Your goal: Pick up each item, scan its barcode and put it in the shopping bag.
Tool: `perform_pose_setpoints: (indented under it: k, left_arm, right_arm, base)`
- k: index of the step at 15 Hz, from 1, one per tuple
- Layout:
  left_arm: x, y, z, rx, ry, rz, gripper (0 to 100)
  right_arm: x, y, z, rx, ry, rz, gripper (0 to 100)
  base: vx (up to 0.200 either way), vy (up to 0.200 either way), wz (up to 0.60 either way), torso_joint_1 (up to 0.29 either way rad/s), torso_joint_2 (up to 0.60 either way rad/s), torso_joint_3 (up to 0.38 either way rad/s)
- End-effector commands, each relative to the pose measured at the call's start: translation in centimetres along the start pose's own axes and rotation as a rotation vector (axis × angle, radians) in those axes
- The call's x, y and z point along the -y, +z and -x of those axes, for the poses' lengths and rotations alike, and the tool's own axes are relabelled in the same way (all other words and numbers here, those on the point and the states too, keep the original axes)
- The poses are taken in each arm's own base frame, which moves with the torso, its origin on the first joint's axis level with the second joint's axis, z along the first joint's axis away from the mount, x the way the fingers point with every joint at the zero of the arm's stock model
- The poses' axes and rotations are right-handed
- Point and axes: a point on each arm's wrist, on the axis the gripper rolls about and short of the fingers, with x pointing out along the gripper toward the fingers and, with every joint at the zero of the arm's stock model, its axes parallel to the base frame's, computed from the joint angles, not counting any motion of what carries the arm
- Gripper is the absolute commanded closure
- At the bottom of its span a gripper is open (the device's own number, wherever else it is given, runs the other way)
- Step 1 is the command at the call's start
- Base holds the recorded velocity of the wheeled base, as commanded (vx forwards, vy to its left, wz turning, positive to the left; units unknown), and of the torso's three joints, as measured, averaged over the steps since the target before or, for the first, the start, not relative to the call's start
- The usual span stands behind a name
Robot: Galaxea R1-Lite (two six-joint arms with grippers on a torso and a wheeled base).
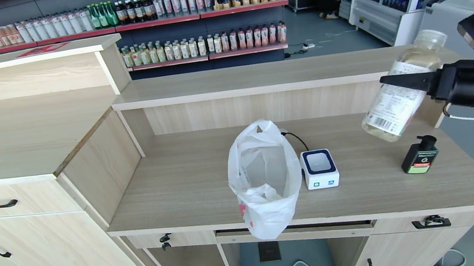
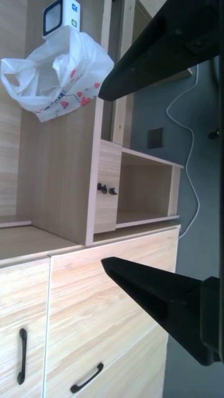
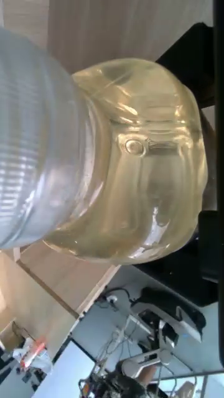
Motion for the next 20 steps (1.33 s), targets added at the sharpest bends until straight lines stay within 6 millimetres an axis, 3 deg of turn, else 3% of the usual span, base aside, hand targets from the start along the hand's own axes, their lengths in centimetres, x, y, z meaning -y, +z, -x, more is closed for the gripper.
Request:
perform_pose_setpoints:
  k: [1, 8, 14, 20]
  left_arm:
    - [0.0, 0.0, 0.0, -0.001, 0.0, 0.0, 0]
    - [0.0, 0.0, 0.0, 0.0, 0.0, 0.0, 0]
    - [0.0, 0.0, 0.0, 0.0, 0.0, 0.0, 0]
    - [0.0, 0.0, 0.0, 0.0, 0.0, 0.0, 0]
  right_arm:
    - [-6.3, 1.8, 3.9, 0.007, 0.179, -0.001, 100]
    - [-9.5, 2.8, 5.0, -0.039, 0.372, 0.018, 100]
    - [-11.8, 1.1, 6.2, -0.078, 0.45, 0.014, 100]
    - [-13.5, 1.5, 7.4, -0.145, 0.557, -0.005, 100]
  base:
    - [0.0, 0.0, 0.0, 0.0, 0.0, 0.0]
    - [0.0, 0.0, 0.0, 0.0, 0.0, 0.0]
    - [0.0, 0.0, 0.0, 0.0, 0.0, 0.0]
    - [0.0, 0.0, 0.0, 0.0, 0.0, 0.0]
